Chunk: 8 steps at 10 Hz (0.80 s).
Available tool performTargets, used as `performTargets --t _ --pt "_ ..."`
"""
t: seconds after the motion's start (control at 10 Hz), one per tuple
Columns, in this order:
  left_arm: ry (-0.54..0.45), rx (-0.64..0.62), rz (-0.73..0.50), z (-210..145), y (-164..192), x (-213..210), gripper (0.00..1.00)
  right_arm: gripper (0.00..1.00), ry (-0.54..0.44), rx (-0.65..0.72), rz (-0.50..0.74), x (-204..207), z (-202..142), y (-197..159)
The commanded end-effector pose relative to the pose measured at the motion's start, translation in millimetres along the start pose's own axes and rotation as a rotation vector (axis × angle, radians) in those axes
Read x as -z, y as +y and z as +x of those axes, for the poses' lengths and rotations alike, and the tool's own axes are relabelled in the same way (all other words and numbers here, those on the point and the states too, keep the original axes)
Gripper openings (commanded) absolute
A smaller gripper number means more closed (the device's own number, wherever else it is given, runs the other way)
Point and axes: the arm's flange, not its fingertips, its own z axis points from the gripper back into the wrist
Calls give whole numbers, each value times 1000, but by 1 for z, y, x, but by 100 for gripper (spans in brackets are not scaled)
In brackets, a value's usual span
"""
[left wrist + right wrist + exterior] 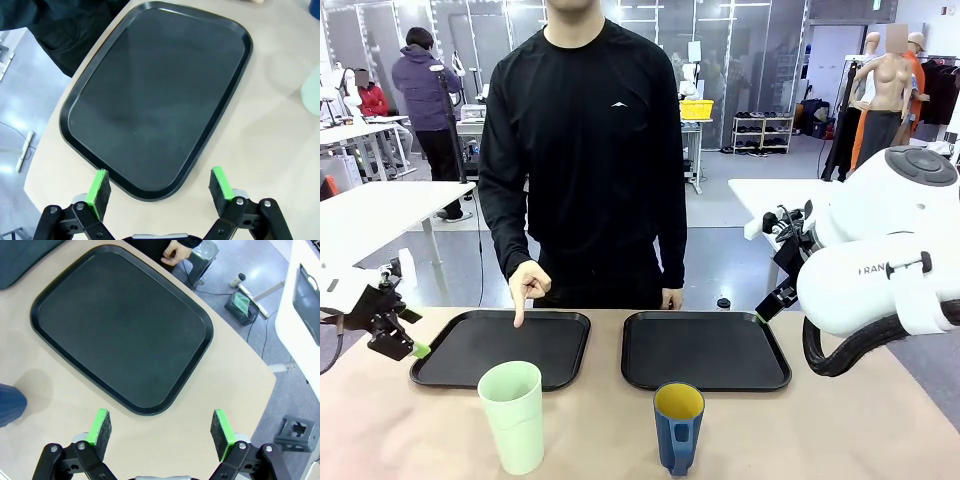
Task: Sort and store the cups by type.
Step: Pick up the Reusable plastic cup.
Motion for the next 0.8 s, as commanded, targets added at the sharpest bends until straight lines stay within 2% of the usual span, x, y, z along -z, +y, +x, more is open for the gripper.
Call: performTargets --t 0.0,0.2,0.4,0.7 --pt "4 6 9 11 -2 -6 100 100 0 0 0 0 1 -1" --pt "-1 4 0 2 -1 0 100 100 0 0 0 0 1 -1" --pt "121 89 71 -15 5 -14 100 100 0 0 0 0 1 -1" --pt "188 163 68 -44 1 -23 100 100 0 0 0 0 1 -1"
